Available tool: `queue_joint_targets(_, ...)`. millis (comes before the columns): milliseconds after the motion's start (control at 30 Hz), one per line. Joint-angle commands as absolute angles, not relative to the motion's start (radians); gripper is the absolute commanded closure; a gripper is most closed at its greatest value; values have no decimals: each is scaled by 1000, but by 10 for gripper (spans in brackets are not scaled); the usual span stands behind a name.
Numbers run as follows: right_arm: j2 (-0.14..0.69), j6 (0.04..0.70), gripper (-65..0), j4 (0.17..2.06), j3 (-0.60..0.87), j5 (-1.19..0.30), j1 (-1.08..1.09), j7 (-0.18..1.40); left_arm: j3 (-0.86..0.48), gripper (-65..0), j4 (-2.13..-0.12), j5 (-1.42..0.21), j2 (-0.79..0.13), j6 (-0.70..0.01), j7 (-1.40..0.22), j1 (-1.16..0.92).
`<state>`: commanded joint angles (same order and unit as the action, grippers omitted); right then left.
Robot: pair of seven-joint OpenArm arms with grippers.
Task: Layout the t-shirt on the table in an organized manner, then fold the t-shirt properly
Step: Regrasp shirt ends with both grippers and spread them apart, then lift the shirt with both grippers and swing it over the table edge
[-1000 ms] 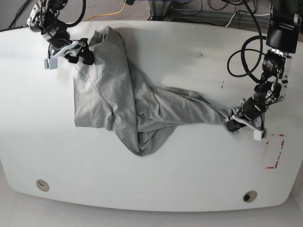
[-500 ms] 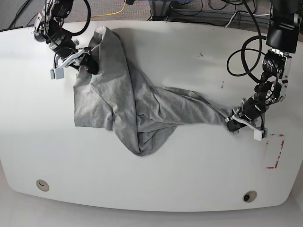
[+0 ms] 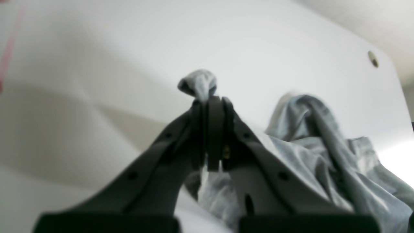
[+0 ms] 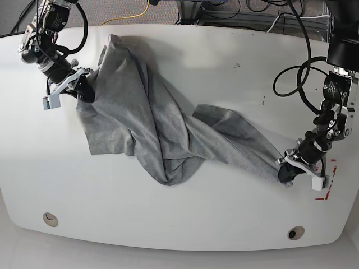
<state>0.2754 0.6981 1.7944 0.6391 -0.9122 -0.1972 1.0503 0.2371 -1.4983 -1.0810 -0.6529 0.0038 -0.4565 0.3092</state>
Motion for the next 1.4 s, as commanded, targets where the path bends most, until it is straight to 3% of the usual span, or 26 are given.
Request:
queue_joint_targets(100, 294, 698, 0, 1810, 661, -912, -150, 1089, 239, 0, -1509, -1081, -659, 1, -456, 346)
queue_joint_targets(367, 394, 698, 0, 1796, 661, -911, -31, 1102, 232, 0, -1506, -1082, -676, -102, -541, 449)
queue_joint_targets(867, 584, 698, 0, 1643, 610, -911, 197, 1104, 231, 0, -1503, -1081, -684, -124, -573, 538)
queue_joint_targets(1400, 605, 698, -2, 1359, 452, -903, 426, 1043, 231, 0, -1501, -1079, -696, -124, -573, 515)
